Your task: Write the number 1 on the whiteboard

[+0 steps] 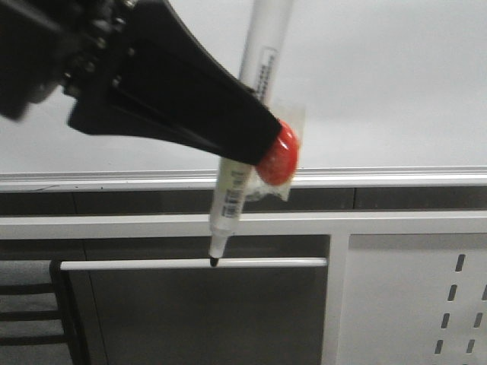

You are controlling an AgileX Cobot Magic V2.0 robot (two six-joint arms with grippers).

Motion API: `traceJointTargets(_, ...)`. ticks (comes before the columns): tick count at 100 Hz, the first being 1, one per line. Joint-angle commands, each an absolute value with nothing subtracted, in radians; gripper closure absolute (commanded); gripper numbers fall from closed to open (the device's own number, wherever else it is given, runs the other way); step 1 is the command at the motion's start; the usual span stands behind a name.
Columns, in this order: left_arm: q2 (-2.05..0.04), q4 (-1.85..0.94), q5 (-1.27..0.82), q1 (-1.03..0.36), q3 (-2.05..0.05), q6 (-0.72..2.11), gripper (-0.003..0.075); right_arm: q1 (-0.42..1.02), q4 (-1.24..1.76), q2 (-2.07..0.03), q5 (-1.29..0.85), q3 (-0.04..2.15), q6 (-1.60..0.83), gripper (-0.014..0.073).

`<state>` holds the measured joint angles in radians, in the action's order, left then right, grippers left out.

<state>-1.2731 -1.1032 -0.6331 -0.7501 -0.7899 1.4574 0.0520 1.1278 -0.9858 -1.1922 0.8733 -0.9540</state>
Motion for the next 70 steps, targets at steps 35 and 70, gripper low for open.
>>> traceJointTargets(35, -1.344, -1.038, -0.613, -0.768, -0.909, 1.38, 0.0741, 0.292, 0.831, -1.138, -1.216, 1.179, -0.742, 0.0251)
traceJointTargets(70, -1.347, -1.019, -0.613, -0.768, -0.926, 1.376, 0.0741, 0.426, 0.698, -1.285, -1.241, 1.302, -0.662, 0.0251)
